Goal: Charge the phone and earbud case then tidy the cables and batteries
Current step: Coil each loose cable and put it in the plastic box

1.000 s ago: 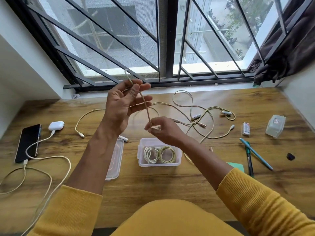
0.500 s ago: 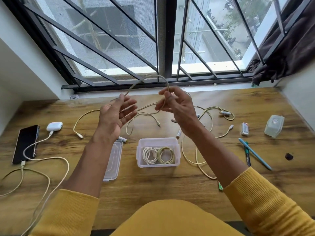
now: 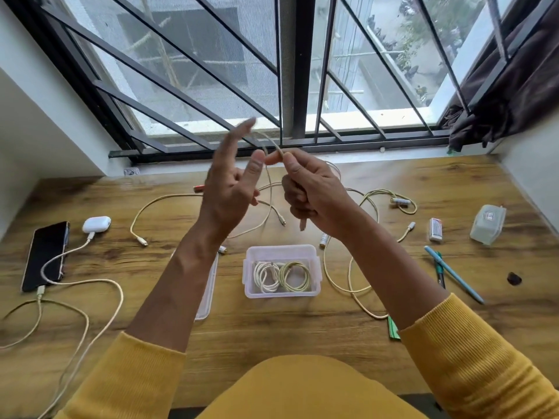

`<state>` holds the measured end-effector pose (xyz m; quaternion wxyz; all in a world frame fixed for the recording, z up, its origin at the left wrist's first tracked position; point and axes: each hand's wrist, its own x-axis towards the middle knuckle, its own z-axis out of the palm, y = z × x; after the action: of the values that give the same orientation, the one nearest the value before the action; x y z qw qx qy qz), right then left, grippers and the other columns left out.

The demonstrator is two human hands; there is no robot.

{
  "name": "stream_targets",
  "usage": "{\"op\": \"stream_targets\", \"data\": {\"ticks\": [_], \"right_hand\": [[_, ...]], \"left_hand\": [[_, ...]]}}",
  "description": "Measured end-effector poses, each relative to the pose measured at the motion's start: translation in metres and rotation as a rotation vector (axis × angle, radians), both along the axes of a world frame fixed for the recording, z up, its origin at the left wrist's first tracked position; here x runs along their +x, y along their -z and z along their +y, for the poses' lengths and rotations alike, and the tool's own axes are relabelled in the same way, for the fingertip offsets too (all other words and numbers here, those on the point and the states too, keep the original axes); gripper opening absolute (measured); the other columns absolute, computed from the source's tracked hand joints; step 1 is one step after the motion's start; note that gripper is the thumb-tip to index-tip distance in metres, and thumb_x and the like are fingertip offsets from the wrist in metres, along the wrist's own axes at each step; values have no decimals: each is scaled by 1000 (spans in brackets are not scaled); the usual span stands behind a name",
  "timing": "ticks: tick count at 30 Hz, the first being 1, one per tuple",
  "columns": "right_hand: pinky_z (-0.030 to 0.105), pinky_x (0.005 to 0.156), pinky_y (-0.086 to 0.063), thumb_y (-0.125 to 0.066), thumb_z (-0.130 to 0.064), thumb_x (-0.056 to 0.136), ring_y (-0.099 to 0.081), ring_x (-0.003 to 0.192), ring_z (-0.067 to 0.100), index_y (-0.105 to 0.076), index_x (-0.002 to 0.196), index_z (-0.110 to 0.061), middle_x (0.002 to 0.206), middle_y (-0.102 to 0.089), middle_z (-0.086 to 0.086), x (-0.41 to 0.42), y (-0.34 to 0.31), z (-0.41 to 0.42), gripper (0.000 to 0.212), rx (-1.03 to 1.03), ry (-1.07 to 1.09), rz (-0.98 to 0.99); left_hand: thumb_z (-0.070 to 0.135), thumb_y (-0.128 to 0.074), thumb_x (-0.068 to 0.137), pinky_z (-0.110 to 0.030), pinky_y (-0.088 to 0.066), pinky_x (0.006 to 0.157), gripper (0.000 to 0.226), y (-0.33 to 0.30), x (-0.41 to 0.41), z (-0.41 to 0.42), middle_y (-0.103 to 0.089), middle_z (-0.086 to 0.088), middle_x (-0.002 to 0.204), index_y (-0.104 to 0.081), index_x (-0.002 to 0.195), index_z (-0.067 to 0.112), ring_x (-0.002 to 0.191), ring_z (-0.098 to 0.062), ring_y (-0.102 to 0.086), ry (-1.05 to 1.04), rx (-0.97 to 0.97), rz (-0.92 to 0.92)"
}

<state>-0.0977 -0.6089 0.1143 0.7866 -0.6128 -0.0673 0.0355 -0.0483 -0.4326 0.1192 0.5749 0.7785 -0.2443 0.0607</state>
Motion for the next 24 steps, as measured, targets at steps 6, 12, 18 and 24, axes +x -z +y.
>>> {"op": "stream_targets", "data": {"ticks": [6, 12, 18, 24], "right_hand": [[22, 43, -22, -41, -27, 115, -20, 49, 11, -58, 136, 1, 65, -23, 5, -9, -7, -13, 39, 51, -137, 72], [36, 60, -37, -44, -26, 114, -30, 54, 17, -67, 131, 3, 63, -37, 5, -13, 5, -23, 40, -48, -129, 81], [55, 82, -26, -43, -21, 114, -50, 53, 10, -66, 127, 6, 64, -49, 4, -15, 18, -29, 38, -85, -293, 73], [47, 104, -50, -27, -6, 113, -73, 95, 26, -52, 140, 9, 91, -73, 6, -8, 2, -22, 39, 320, -238, -74]], "left_hand": [[41, -57, 107, -33, -50, 52, 26, 15, 9, -1, -76, 5, 113, -66, 122, 21, 61, -27, -63, 69, 81, 21], [49, -66, 101, -45, -51, 63, 31, 25, 15, 1, -72, 1, 85, -62, 99, 18, 74, -33, -65, -39, 63, 7], [56, -71, 96, -30, -33, 52, 33, 27, 15, 5, -74, 7, 78, -68, 90, 24, 55, -16, -40, -124, 68, -50], [49, -55, 106, -42, -35, 84, 23, 45, -1, -2, -64, 25, 75, -69, 91, 40, 91, -16, -49, -190, 361, -157]]}}
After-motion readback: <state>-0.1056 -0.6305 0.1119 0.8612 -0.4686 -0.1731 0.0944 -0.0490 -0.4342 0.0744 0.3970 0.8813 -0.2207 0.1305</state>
